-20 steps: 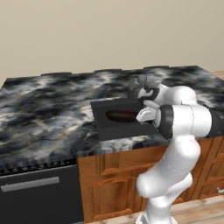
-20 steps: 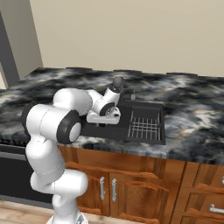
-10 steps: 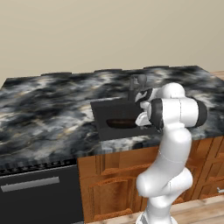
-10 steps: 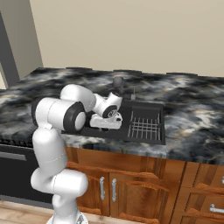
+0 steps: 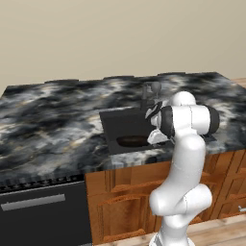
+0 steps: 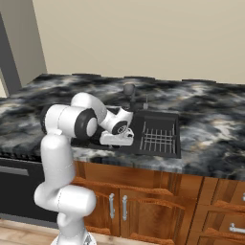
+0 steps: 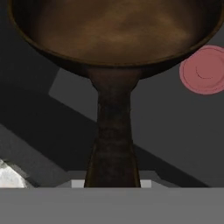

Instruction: Move the pot and pan from the stove into the sink.

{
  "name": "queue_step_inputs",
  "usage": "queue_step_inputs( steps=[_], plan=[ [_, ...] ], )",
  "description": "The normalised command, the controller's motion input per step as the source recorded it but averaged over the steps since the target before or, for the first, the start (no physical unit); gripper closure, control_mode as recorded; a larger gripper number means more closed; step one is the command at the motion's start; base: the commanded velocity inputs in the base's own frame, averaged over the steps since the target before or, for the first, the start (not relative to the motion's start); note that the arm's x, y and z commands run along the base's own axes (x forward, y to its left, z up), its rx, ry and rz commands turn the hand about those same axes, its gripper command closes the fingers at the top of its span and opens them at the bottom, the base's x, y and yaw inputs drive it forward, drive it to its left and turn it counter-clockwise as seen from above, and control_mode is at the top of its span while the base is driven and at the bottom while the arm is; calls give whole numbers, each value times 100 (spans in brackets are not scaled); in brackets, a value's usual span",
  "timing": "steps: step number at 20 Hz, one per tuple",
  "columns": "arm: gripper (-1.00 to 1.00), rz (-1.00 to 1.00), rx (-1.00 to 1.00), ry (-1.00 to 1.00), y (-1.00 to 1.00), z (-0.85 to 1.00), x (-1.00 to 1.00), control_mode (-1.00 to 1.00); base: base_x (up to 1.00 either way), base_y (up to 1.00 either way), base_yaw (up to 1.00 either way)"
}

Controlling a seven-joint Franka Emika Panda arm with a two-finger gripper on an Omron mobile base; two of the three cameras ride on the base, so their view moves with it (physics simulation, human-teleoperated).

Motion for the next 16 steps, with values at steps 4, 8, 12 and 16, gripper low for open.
queue_step_inputs(
  steps=[4, 8, 12, 16],
  plan=[
    [-100, 0, 1, 3, 0, 15, 24, -100, 0, 0, 0],
    [-100, 0, 0, 6, 0, 77, 26, -100, 0, 0, 0],
    [-100, 0, 0, 5, 0, 99, 10, -100, 0, 0, 0],
    [-100, 1, 0, 1, 0, 94, -26, -100, 0, 0, 0]
  ],
)
